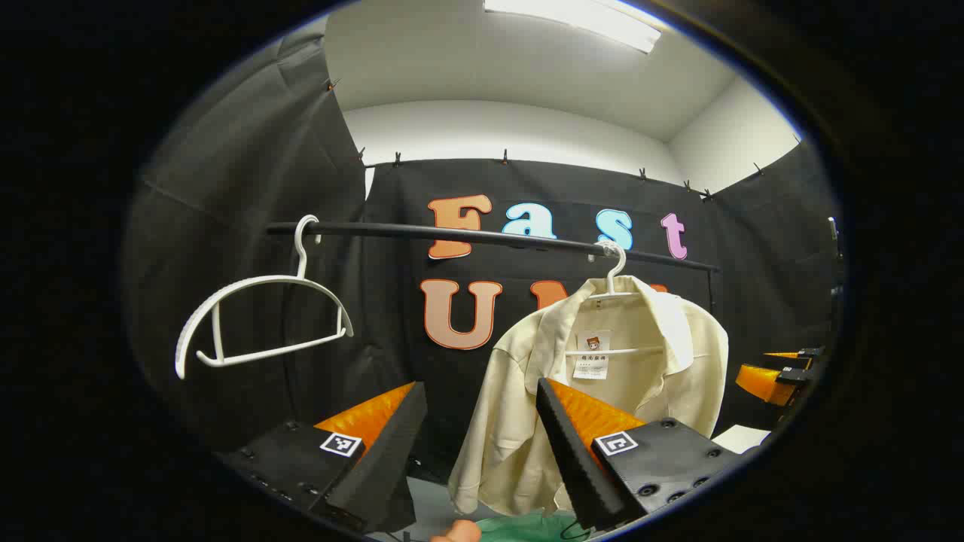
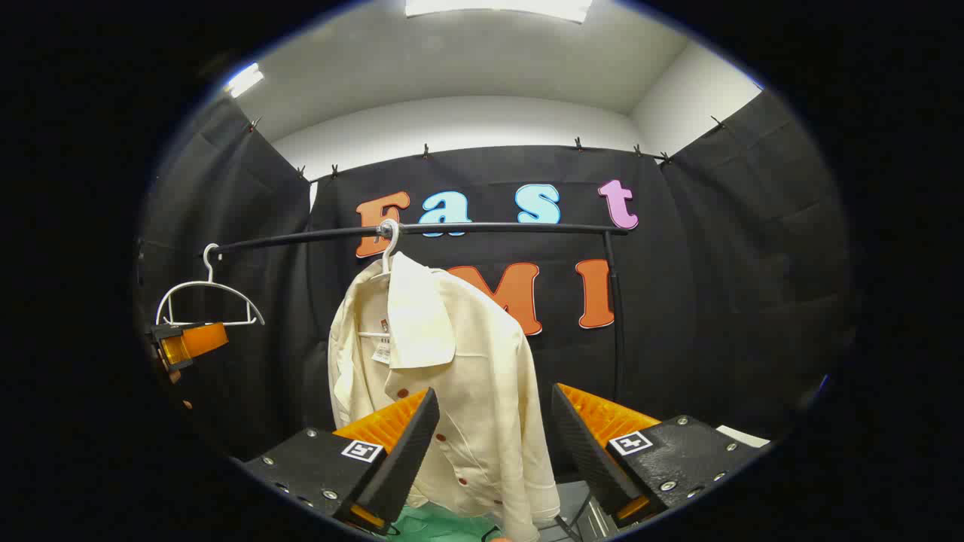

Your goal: Grasp the clothes on the hanger with both hands and then place them into the laundry hamper below.

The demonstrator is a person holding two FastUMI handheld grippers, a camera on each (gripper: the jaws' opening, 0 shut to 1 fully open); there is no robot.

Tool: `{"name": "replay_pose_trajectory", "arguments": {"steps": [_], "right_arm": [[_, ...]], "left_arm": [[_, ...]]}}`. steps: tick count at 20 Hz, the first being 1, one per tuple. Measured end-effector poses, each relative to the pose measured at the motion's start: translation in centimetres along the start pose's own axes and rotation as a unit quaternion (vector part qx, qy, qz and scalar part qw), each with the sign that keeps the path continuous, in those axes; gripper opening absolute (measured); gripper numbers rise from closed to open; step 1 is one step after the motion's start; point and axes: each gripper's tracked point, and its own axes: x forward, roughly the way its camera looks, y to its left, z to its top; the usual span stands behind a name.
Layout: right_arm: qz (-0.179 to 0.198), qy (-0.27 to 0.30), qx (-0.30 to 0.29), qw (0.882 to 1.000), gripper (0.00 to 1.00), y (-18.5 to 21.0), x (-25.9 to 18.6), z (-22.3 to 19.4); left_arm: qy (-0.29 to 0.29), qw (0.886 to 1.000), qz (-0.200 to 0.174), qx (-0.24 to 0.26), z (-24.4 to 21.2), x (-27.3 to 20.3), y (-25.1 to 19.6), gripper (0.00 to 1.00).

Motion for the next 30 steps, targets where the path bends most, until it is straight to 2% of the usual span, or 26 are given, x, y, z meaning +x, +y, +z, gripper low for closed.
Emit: {"name": "replay_pose_trajectory", "arguments": {"steps": [2,3,4,5,7,8,9,11,18,19,23,24,26,30], "right_arm": [[-0.004,0.0,0.002,1.0,0.93,-0.3,0.0,-0.1],[-0.004,0.003,0.004,1.0,0.93,-0.2,0.1,-0.3],[-0.002,0.006,0.007,1.0,0.93,-0.1,0.3,-0.5],[0.0,0.008,0.01,1.0,0.93,0.1,0.4,-0.7],[0.001,0.009,0.009,1.0,0.93,0.2,0.5,-0.7],[0.002,0.009,0.007,1.0,0.93,0.4,0.5,-0.7],[0.005,0.009,0.005,1.0,0.93,0.6,0.5,-0.7],[0.009,0.01,0.005,1.0,0.93,1.0,0.5,-0.7],[0.014,0.011,0.013,1.0,0.93,1.2,0.6,-1.4],[0.014,0.012,0.012,1.0,0.93,1.2,0.5,-1.4],[0.01,0.018,0.01,1.0,0.93,1.2,1.0,-2.1],[0.011,0.019,0.01,1.0,0.93,1.4,1.1,-2.3],[0.012,0.021,0.008,1.0,0.93,1.9,1.3,-2.6],[0.018,0.028,-0.004,0.999,0.93,3.6,2.0,-3.7]], "left_arm": [[0.002,1.0,-0.002,0.002,-0.2,0.1,-0.2,0.96],[0.003,1.0,-0.003,0.002,-0.3,0.0,-0.3,1.0],[0.003,1.0,-0.005,0.003,-0.3,0.1,-0.3,0.96],[0.003,1.0,-0.007,0.003,-0.3,0.0,-0.4,1.0],[0.004,1.0,-0.01,0.0,-0.4,0.1,-0.4,1.0],[0.006,1.0,-0.009,-0.002,-0.6,0.0,-0.4,0.93],[0.007,1.0,-0.008,-0.005,-0.6,0.0,-0.2,0.93],[0.007,1.0,-0.003,-0.006,-0.6,0.0,0.2,1.0],[0.004,1.0,0.006,-0.001,-0.3,-0.3,0.6,1.0],[0.003,1.0,0.005,-0.001,-0.2,-0.3,0.5,0.96],[0.002,1.0,-0.003,-0.005,-0.3,-0.4,0.1,1.0],[0.004,1.0,-0.003,-0.005,-0.4,-0.3,0.2,0.97],[0.007,1.0,-0.001,-0.005,-0.8,-0.2,0.5,1.0],[0.01,1.0,0.006,-0.006,-1.2,-0.1,1.4,0.97]]}}
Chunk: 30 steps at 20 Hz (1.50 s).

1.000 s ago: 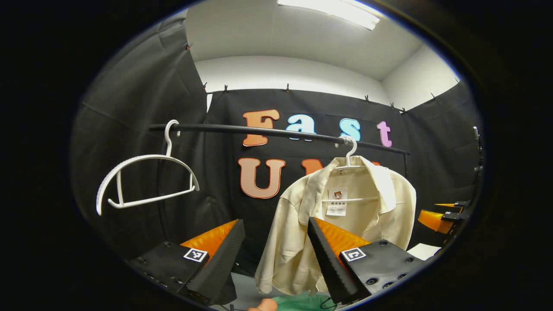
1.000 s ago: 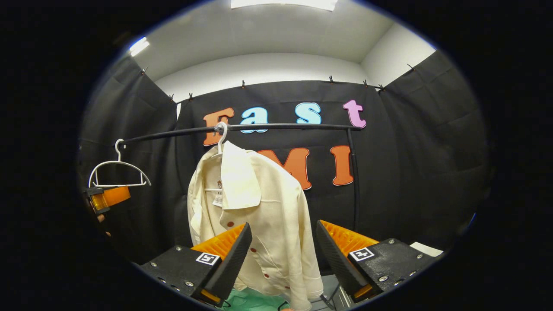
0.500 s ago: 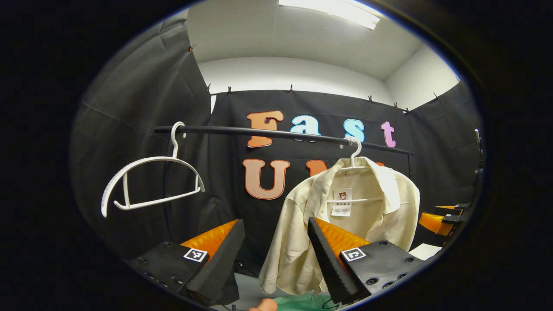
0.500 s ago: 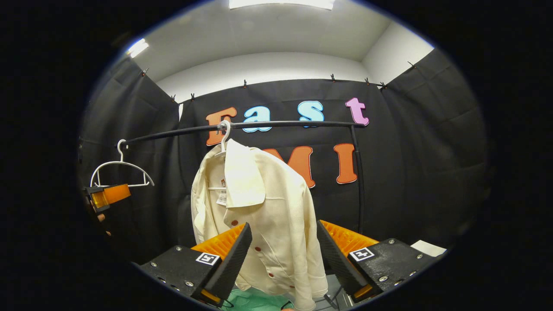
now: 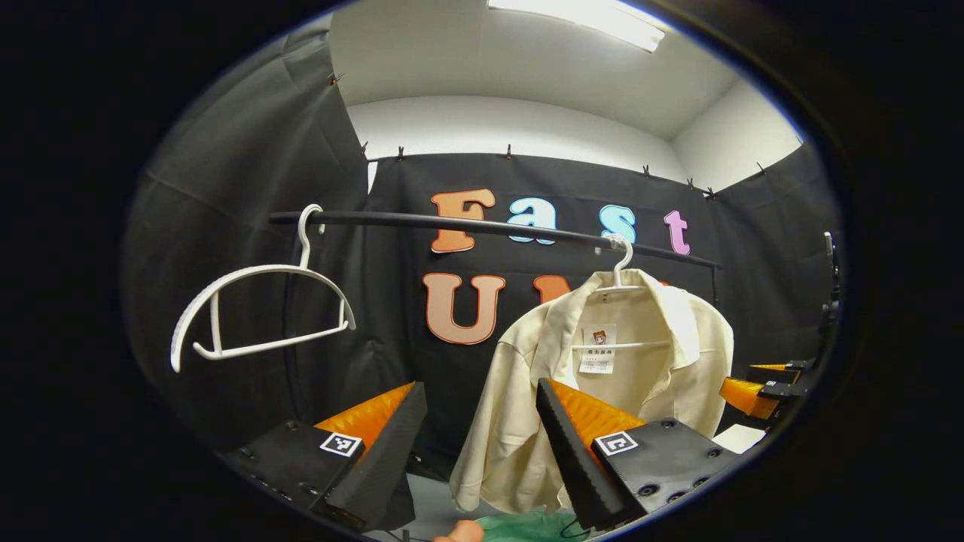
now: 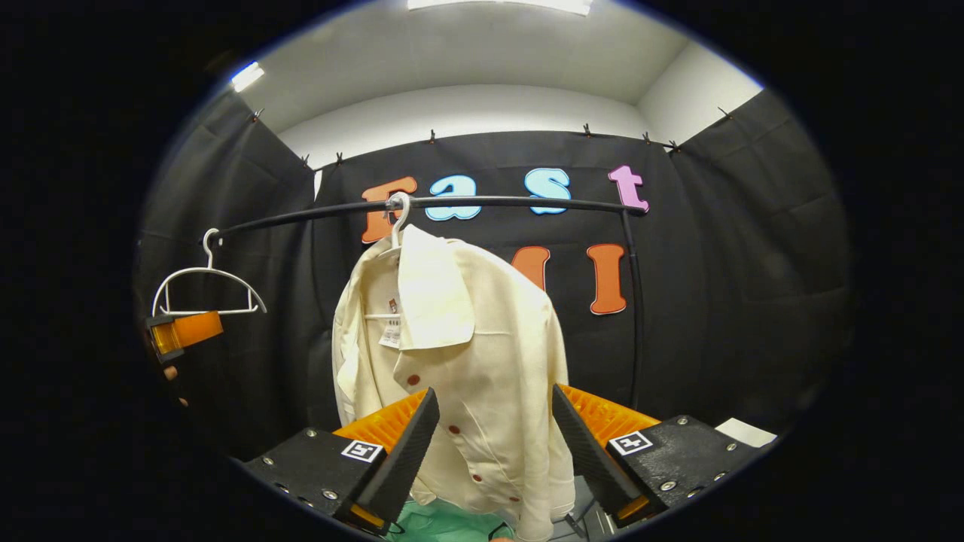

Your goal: Grasp the clothes on the hanger with both hands and then place them into the laundry hamper below.

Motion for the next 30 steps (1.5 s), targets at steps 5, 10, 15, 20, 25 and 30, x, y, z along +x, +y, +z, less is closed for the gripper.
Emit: {"name": "replay_pose_trajectory", "arguments": {"steps": [5,10,15,20,25,30], "right_arm": [[0.022,0.016,-0.013,1.0,0.93,3.7,1.4,-2.1],[0.028,0.016,-0.024,0.999,0.94,6.3,3.4,-3.0],[0.021,0.012,-0.017,1.0,0.94,7.8,5.8,-2.9],[-0.038,-0.012,-0.034,0.999,0.94,5.8,8.0,-1.9],[-0.062,-0.009,-0.012,0.998,0.94,4.7,10.4,-1.8],[-0.092,-0.016,-0.022,0.995,0.93,3.1,12.2,-1.7]], "left_arm": [[0.006,1.0,0.006,0.0,-0.7,0.2,1.1,1.0],[0.012,1.0,0.016,0.002,-1.5,0.6,2.4,0.96],[0.019,1.0,0.021,0.002,-2.3,1.3,3.3,0.96],[0.031,0.999,0.019,-0.002,-3.5,2.1,3.7,0.96],[0.033,0.999,0.024,-0.003,-3.8,2.7,4.3,0.96],[0.029,0.999,0.018,0.0,-3.8,2.8,4.0,0.93]]}}
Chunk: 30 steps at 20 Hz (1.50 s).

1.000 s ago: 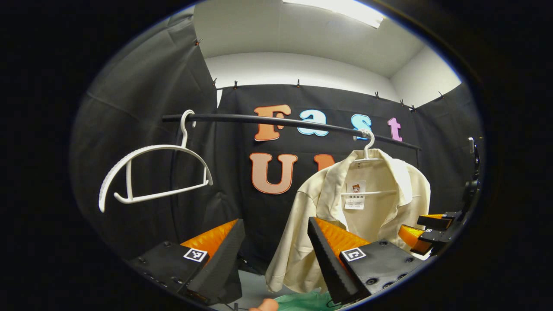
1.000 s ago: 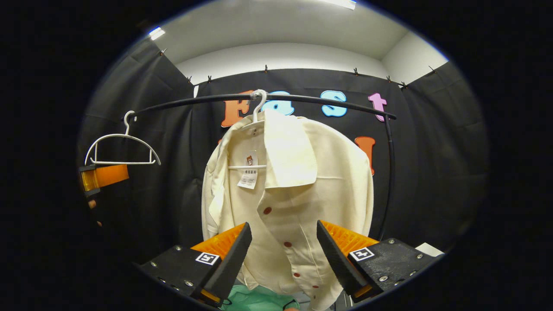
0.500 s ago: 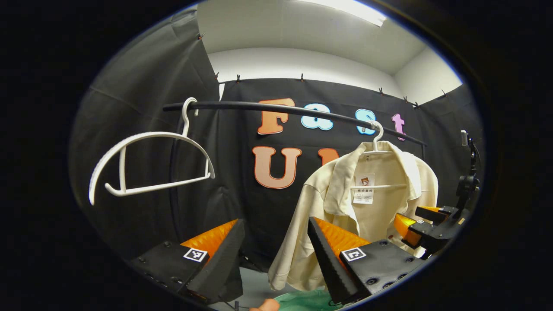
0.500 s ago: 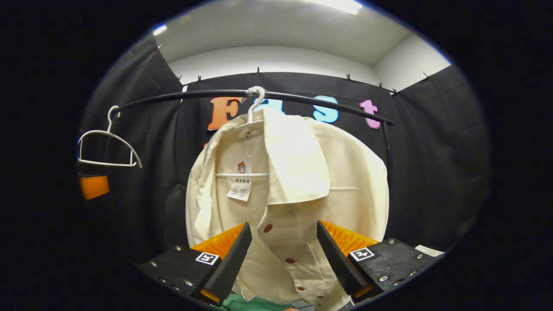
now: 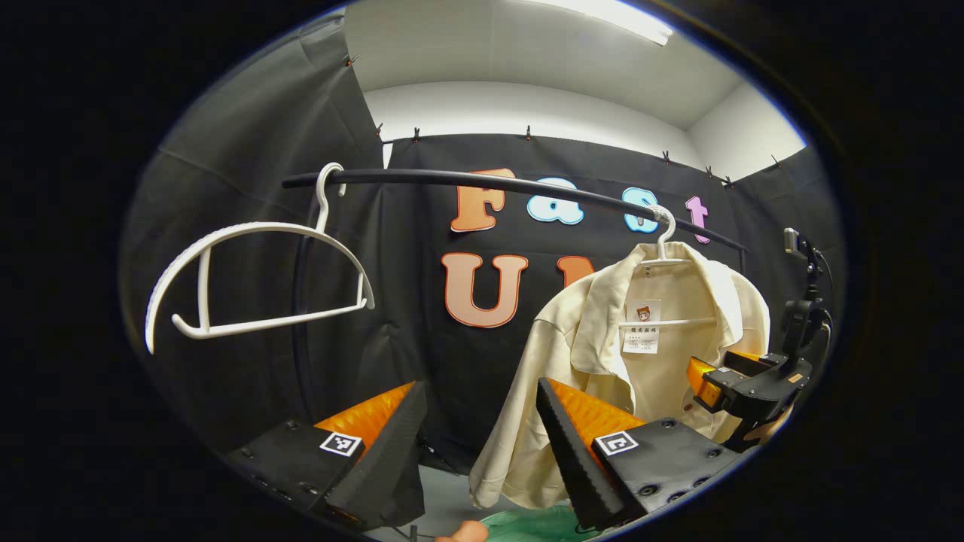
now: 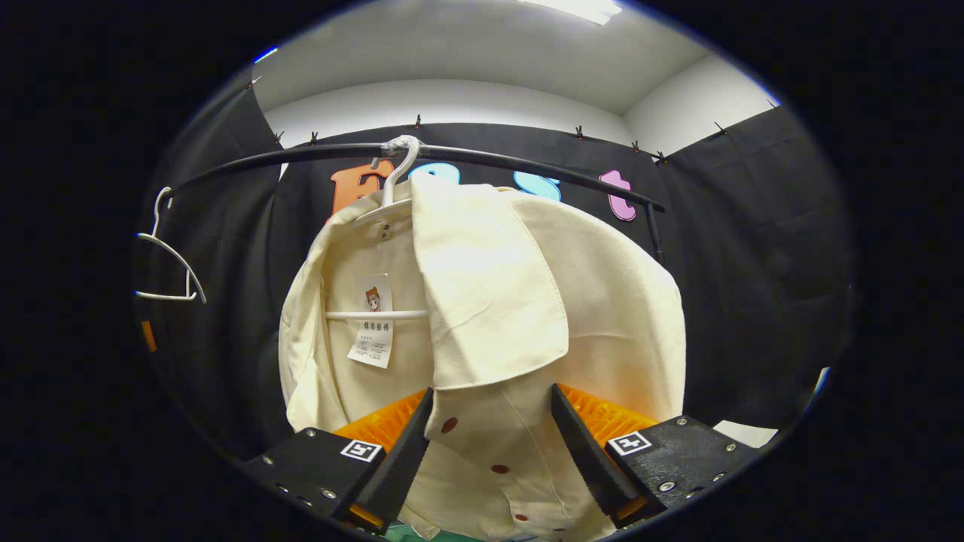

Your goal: Grasp the clothes on the hanger with both hands and then place them into the laundry hamper below.

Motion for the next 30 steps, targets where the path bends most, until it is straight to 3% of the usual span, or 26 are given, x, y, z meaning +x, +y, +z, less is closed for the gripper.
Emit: {"name": "replay_pose_trajectory", "arguments": {"steps": [3,7,8,13,14,16,20,23,24,27,30], "right_arm": [[-0.002,-0.001,0.002,1.0,0.89,-0.6,0.7,0.1],[0.001,0.001,0.008,1.0,0.71,-1.4,1.3,0.2],[0.003,0.002,0.01,1.0,0.64,-1.6,1.2,0.1],[0.019,0.001,0.008,1.0,0.31,-2.0,1.4,0.0],[0.023,-0.002,0.001,1.0,0.21,-2.0,1.3,0.2],[0.034,-0.003,-0.014,0.999,0.12,-1.7,1.1,0.2],[0.057,-0.005,-0.014,0.998,0.02,-1.5,0.1,0.5],[0.068,-0.006,-0.009,0.998,0.01,-1.8,-0.3,0.7],[0.071,-0.007,-0.007,0.997,0.01,-1.9,-0.6,0.8],[0.077,-0.011,-0.004,0.997,0.01,-2.6,-1.2,1.3],[0.079,-0.013,-0.002,0.997,0.0,-3.3,-1.7,1.5]], "left_arm": [[0.004,1.0,-0.003,0.002,-0.3,0.2,-0.4,0.97],[0.004,1.0,-0.009,-0.002,-0.3,0.5,-1.2,0.93],[0.005,1.0,-0.011,-0.001,-0.5,0.7,-1.6,0.97],[0.008,1.0,-0.029,-0.002,-1.0,1.8,-3.9,0.93],[0.008,0.999,-0.034,-0.004,-1.1,2.0,-4.4,0.96],[0.007,0.999,-0.044,-0.004,-1.2,2.6,-5.7,0.96],[0.013,0.998,-0.063,-0.006,-1.8,4.1,-8.6,0.93],[0.024,0.997,-0.076,-0.009,-2.7,5.5,-10.7,0.97],[0.027,0.996,-0.079,-0.009,-2.9,6.2,-11.4,0.93],[0.037,0.997,-0.07,-0.005,-3.9,7.9,-12.8,0.97],[0.05,0.996,-0.069,-0.003,-4.9,9.6,-14.1,0.93]]}}
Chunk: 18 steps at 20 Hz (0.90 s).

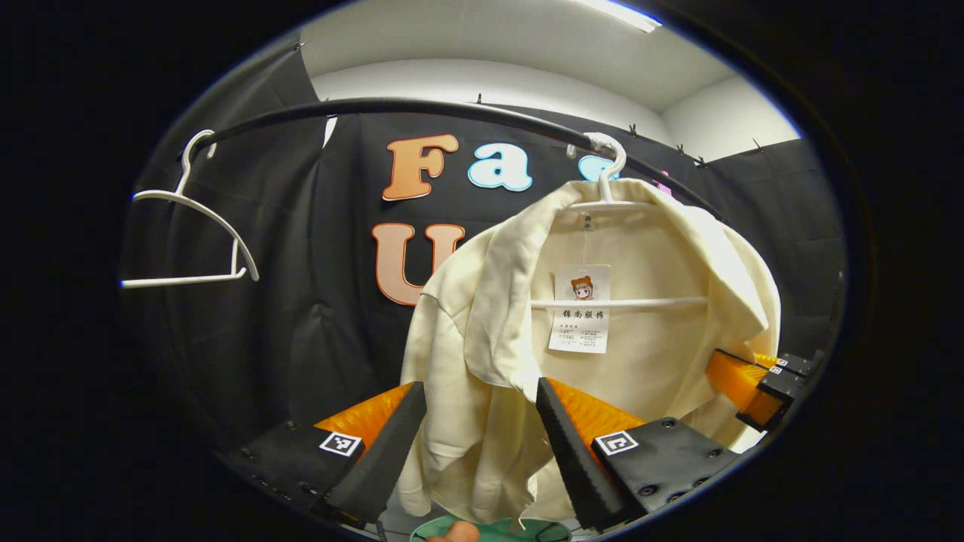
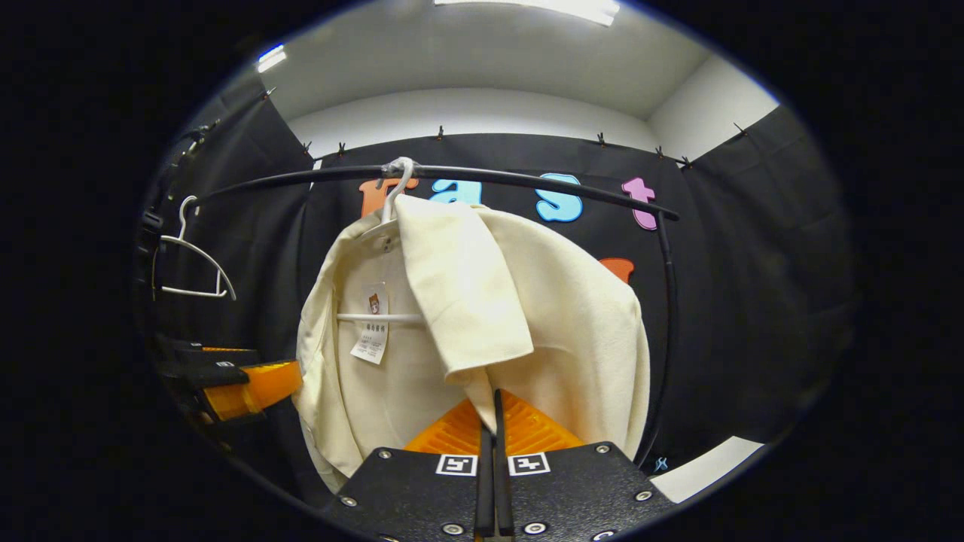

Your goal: Grasp the clothes on the hanger with both hands and then place them into the laundry hamper below.

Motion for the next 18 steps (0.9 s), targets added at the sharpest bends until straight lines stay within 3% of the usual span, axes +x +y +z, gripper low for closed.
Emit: {"name": "replay_pose_trajectory", "arguments": {"steps": [2,5,8,12,13,18], "right_arm": [[0.002,-0.002,0.001,1.0,0.0,-0.4,-0.2,0.1],[0.006,-0.005,0.003,1.0,0.0,-0.8,-0.6,0.4],[0.008,-0.01,0.001,1.0,0.0,-1.1,-0.9,0.6],[0.011,-0.013,-0.001,1.0,0.0,-1.2,-1.3,0.9],[0.011,-0.013,-0.002,1.0,0.0,-1.3,-1.2,0.9],[0.016,-0.015,-0.003,1.0,0.0,-1.3,-1.9,1.2]], "left_arm": [[0.0,1.0,-0.005,-0.008,-0.1,1.1,-0.6,1.0],[0.0,1.0,-0.019,-0.018,-0.2,2.2,-1.7,0.93],[-0.003,1.0,-0.025,-0.015,0.0,3.0,-2.8,0.96],[-0.006,1.0,-0.004,-0.004,-0.2,4.4,-2.4,0.97],[-0.007,1.0,0.002,-0.002,-0.1,4.7,-2.1,0.93],[0.013,1.0,-0.001,-0.014,-1.2,5.6,-1.8,0.96]]}}
